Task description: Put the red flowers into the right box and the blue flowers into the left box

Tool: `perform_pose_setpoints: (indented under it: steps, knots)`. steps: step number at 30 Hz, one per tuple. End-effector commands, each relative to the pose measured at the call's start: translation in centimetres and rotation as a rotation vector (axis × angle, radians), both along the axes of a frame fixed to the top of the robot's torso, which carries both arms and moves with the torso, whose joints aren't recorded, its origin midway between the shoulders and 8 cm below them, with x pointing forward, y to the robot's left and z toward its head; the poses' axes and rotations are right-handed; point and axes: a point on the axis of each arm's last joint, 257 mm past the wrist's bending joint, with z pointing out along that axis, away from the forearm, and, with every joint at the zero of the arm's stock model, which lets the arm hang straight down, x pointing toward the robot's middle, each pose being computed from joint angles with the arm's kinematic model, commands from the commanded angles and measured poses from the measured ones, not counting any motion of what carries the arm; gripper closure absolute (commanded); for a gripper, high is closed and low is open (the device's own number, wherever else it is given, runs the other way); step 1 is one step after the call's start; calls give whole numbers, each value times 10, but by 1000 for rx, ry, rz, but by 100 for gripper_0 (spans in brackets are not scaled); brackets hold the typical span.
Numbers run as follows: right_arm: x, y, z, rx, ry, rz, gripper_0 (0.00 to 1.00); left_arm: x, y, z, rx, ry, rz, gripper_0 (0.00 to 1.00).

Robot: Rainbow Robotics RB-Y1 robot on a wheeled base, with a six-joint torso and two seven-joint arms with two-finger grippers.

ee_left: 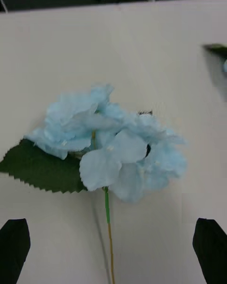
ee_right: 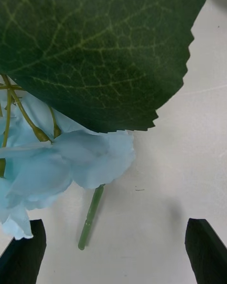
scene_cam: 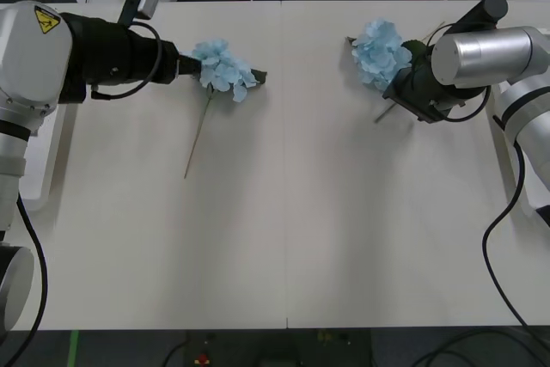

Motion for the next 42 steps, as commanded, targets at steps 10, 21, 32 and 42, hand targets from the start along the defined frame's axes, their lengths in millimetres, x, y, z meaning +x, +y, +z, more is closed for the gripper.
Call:
perform_pose_setpoints:
  steps: [10,21,32,42]
  knots:
    - [28,31,17,-38,-54,3,15,-17,89,67,-296,-279,18,0]
    - [29,29,14,-73,-29,-20,15,-46,176,85,-420,-387,138,0]
    - [27,24,11,-105,-5,-37,22,-10,292,113,643,-739,426,0]
    - [22,28,1,-102,21,-47,24,-50,355,67,1224,-279,315,0]
